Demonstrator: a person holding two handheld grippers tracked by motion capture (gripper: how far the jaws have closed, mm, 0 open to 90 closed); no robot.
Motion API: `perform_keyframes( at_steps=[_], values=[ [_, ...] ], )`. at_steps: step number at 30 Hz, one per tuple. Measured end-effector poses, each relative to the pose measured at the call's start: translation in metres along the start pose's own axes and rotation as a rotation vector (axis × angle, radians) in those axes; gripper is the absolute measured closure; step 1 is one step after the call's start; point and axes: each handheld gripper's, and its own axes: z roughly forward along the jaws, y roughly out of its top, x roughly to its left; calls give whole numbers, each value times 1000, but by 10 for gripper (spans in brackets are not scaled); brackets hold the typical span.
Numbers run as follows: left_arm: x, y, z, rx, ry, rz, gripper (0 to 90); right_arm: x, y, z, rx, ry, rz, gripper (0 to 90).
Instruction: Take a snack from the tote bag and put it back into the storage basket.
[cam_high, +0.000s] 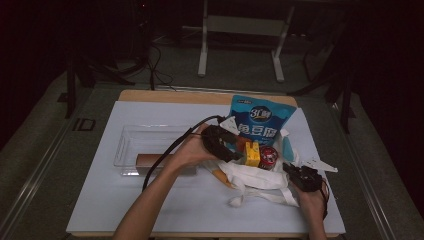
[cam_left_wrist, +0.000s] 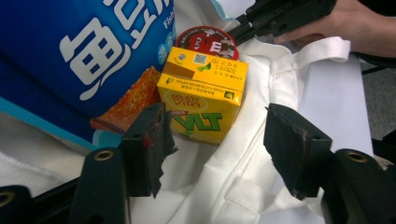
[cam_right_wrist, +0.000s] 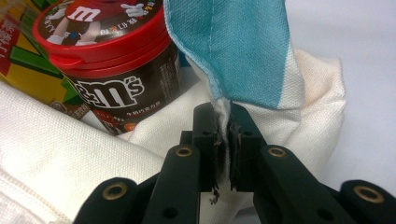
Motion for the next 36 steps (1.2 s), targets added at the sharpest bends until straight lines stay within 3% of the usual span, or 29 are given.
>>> perform_keyframes(
  at_steps=[5,9,22,29,36],
  values=[
    [1,3,6,-14,-5,-9,367,0,0,0,0,4,2,832],
    [0,4,11,-36,-33,-12,367,-1,0,0,1,5,3,832],
    [2,6,29,-9,-42,-17,349,-1,0,0,1,9,7,831],
    [-1,11,31,-35,-57,-8,343,-1,0,0,0,10,9,830],
    [2,13,41,2,-47,-19,326,-2,0,0,0,11,10,830]
  ],
)
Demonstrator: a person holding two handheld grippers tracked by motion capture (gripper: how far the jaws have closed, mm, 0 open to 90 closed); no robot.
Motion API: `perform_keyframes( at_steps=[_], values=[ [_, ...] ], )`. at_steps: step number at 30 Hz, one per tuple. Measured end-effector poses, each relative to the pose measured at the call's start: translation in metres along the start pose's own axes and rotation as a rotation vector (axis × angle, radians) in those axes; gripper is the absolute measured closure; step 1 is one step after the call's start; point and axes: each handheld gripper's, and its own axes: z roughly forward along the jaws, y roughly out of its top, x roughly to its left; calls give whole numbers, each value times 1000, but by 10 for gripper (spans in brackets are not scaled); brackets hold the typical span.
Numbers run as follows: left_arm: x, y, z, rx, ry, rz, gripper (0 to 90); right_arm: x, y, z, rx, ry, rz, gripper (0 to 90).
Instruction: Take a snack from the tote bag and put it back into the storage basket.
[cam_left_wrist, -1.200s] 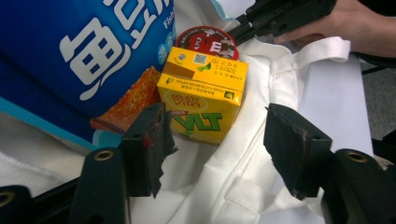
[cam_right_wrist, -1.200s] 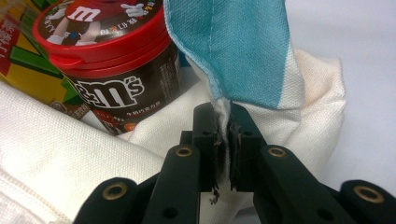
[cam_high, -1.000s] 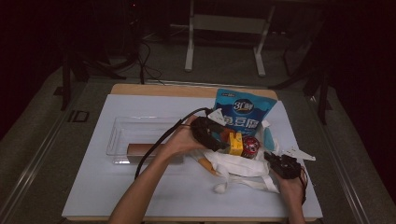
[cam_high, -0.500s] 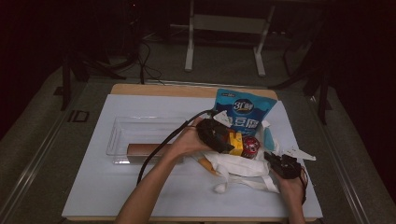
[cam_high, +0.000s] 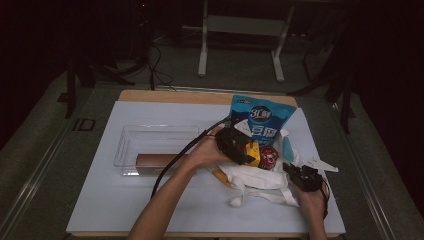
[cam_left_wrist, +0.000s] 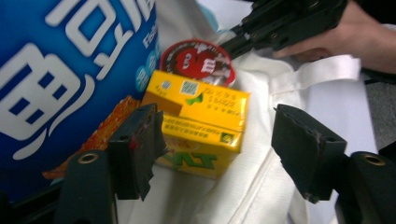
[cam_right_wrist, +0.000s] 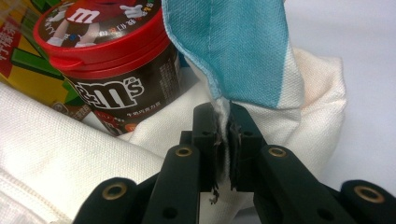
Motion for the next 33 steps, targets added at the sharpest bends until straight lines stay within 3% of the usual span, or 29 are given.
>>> perform_keyframes(
  at_steps=[11,14,19,24,33],
  values=[
    [6,-2,13,20,-6,-19,183,0,0,0,1,2,2,830],
    [10,-4,14,10,-16,-30,182,0,0,0,1,3,3,830],
    [12,-5,26,50,-7,-19,166,0,0,0,1,5,1,830],
    [11,-5,32,40,-1,-11,165,0,0,0,1,5,2,829],
    [7,-6,33,35,32,11,236,0,0,0,1,5,2,828]
  ],
)
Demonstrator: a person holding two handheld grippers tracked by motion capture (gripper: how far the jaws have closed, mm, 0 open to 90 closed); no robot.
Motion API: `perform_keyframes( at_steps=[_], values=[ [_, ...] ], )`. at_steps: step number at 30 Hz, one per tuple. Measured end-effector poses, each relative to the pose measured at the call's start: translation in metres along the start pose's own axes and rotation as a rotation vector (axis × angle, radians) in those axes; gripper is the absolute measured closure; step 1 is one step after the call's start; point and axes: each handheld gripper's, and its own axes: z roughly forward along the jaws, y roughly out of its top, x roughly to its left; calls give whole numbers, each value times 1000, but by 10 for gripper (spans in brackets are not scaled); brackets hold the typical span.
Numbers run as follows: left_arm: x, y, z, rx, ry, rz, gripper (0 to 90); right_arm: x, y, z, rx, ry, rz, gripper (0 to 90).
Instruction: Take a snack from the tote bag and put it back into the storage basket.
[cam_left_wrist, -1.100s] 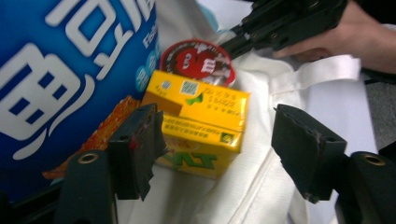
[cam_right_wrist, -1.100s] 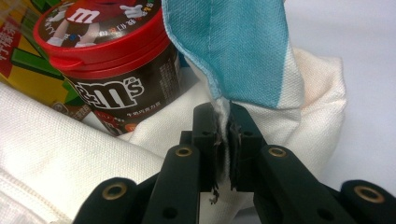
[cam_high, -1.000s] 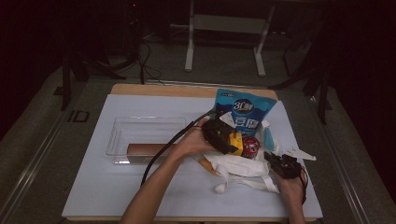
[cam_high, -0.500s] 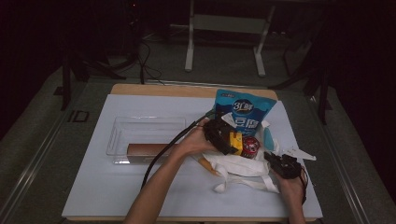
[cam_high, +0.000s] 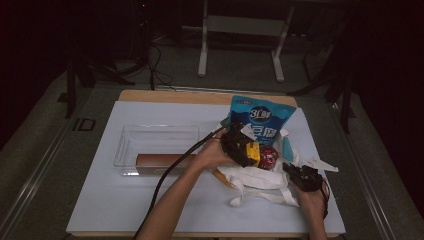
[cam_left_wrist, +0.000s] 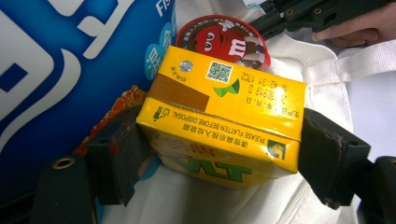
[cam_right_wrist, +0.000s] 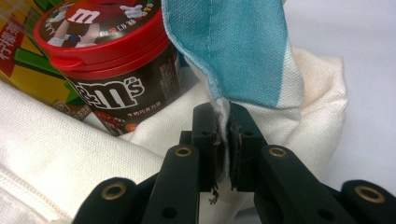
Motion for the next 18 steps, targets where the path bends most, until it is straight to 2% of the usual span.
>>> perform_keyframes(
  at_steps=[8,18],
  values=[
    [0,0,1,-6,0,10,232,0,0,0,0,1,2,827],
    [-2,1,11,-9,13,25,188,0,0,0,-1,1,0,827]
  ],
)
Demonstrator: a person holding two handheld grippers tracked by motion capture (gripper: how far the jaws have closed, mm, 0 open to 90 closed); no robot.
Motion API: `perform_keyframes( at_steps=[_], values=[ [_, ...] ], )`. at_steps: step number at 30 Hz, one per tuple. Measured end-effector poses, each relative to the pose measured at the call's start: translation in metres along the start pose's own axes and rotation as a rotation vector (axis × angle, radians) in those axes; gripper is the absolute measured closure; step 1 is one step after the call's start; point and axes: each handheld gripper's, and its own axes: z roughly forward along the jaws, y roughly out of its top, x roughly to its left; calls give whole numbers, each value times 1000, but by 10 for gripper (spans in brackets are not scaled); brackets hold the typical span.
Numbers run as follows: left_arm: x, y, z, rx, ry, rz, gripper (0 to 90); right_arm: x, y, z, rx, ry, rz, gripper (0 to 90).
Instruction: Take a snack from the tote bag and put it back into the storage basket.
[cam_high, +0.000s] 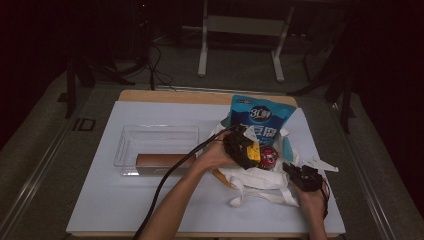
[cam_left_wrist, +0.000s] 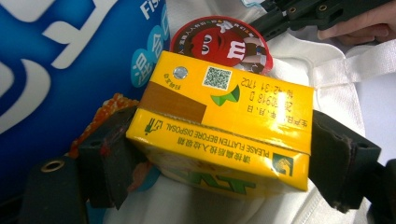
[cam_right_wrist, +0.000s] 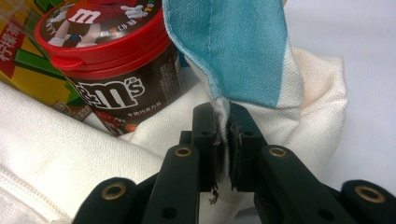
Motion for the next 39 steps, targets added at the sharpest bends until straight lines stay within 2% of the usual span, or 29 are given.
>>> perform_keyframes(
  at_steps=[12,15,17,35,38,39],
  values=[
    [-2,-2,10,-26,-6,-11,187,0,0,0,0,1,0,825],
    [-5,-1,14,-7,19,17,192,0,0,0,0,0,-1,825],
    [-6,-1,16,-7,21,17,199,0,0,0,-1,1,-3,824],
    [-7,-3,12,1,12,23,243,-1,0,0,-4,9,5,819],
    [-7,-3,10,2,12,24,256,-1,0,0,-3,9,4,819],
    [-8,-3,9,3,9,27,286,-1,0,0,-3,9,5,819]
  ],
)
